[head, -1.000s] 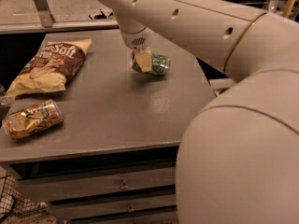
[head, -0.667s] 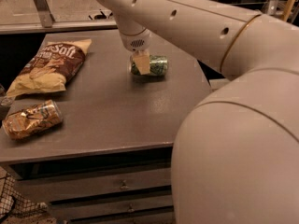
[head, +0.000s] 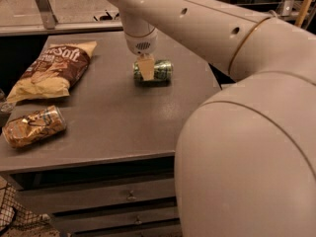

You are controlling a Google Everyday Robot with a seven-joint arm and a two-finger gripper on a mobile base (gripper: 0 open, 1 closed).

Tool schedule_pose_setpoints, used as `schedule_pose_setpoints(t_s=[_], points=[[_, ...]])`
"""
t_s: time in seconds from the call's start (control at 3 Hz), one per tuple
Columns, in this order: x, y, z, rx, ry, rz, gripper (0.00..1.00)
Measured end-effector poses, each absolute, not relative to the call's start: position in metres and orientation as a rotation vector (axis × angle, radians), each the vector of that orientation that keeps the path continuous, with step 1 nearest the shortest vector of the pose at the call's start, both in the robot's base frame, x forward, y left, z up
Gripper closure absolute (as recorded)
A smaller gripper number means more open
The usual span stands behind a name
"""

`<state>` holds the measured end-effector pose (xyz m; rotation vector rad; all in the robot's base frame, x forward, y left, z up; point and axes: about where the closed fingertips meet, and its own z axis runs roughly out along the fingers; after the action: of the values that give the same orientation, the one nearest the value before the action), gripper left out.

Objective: Knock green can over

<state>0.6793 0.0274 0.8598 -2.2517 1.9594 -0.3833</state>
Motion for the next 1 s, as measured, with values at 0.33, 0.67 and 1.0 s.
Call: schedule_pose_setpoints(t_s=[0.33, 0.67, 1.0], points=[[0.6798, 0.0277, 0.8585, -2.251, 1.959, -0.381, 0.58], [0.6804, 0.0277, 0.857, -2.251, 1.958, -0.381, 0.35], [0.681, 0.0277, 0.8555, -2.251, 1.958, -0.381, 0.12]])
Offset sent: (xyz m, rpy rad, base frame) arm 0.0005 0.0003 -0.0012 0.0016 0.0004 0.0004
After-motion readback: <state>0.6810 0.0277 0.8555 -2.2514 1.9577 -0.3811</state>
